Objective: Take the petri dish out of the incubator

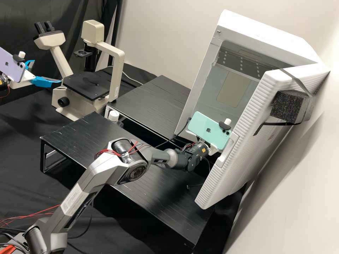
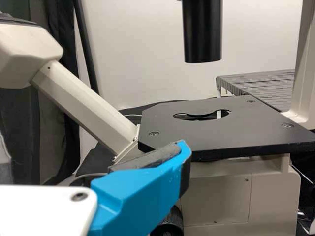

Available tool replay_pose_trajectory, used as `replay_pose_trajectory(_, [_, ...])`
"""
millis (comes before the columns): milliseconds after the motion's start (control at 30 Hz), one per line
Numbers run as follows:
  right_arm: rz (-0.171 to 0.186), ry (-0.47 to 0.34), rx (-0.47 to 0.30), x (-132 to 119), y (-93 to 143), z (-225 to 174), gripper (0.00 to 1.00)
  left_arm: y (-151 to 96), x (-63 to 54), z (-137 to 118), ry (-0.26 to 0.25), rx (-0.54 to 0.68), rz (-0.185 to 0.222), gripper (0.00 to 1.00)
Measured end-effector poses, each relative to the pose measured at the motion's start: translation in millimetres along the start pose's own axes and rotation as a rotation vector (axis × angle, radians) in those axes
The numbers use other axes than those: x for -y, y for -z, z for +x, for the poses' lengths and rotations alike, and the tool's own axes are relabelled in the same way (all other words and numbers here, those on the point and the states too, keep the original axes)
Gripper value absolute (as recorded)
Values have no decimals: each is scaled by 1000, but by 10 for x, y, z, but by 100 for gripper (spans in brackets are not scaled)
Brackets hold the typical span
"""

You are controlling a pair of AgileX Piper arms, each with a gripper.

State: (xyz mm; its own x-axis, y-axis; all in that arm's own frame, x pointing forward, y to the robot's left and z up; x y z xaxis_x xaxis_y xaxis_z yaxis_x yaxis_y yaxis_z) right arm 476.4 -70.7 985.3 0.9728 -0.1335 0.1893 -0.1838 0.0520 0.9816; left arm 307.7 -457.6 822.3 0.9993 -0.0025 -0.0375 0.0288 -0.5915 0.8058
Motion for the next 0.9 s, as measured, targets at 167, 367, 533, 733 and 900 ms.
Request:
replay_pose_trajectory(167, [12,4,-3,11,15,5,100,0,0,0,0,0,0,100])
replay_pose_trajectory(367, [15,21,-13,49,62,16,0,0,0,0,0,0,0,100])
replay_pose_trajectory(533, [6,46,-30,38,102,31,0,0,0,0,0,0,0,100])
replay_pose_trajectory(733, [13,61,-34,24,128,44,0,0,0,0,0,0,0,100])
replay_pose_trajectory(900, [12,77,-29,36,125,49,0,0,0,0,0,0,0,100])
